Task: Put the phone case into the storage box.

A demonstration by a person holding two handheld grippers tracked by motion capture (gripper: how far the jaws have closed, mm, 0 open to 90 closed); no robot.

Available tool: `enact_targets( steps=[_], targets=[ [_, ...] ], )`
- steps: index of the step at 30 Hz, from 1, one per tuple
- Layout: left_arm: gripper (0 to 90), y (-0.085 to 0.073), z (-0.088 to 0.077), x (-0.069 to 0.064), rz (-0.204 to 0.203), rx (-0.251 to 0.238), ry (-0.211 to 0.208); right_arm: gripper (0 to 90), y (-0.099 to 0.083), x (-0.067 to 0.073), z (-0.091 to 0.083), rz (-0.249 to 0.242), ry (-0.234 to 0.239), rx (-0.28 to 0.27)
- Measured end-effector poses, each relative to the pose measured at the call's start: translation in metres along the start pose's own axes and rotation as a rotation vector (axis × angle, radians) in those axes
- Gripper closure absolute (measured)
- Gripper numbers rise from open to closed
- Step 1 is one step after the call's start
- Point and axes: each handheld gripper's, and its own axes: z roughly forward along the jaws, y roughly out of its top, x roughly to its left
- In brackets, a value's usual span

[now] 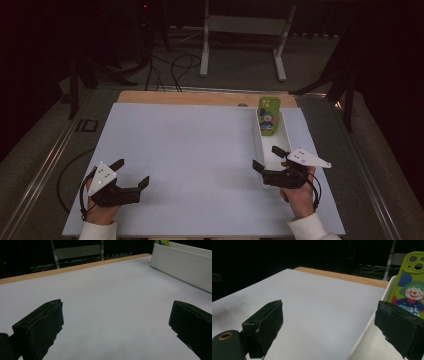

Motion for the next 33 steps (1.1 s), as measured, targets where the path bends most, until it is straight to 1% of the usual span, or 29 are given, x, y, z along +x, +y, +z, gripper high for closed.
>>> enact_targets(
  steps=[3, 6, 12, 15, 22, 28, 33],
  targets=[
    [0.0, 0.0, 0.001, 0.0, -0.001, -0.001, 0.0, 8.1, -0.005, 0.001, -0.004, 0.006, -0.002, -0.008],
    [0.0, 0.001, 0.001, 0.001, 0.0, -0.002, -0.003, 8.1, -0.01, 0.002, -0.006, -0.001, -0.009, -0.01],
    [0.0, 0.0, 0.0, 0.001, 0.003, -0.007, -0.006, 8.1, -0.019, 0.005, -0.008, -0.012, 0.006, -0.022],
    [0.0, -0.001, 0.0, 0.001, 0.004, -0.009, -0.009, 8.1, -0.023, 0.007, -0.009, -0.026, 0.002, -0.023],
    [0.0, -0.003, 0.0, 0.0, 0.01, -0.011, -0.018, 8.1, -0.032, 0.008, -0.012, -0.031, 0.009, -0.023],
    [0.0, -0.006, -0.002, -0.001, 0.018, -0.018, -0.029, 8.1, -0.039, 0.008, -0.017, -0.052, 0.021, -0.044],
    [0.0, -0.007, -0.004, 0.0, 0.022, -0.026, -0.029, 8.2, -0.045, 0.012, -0.022, -0.068, 0.034, -0.055]
  ],
)
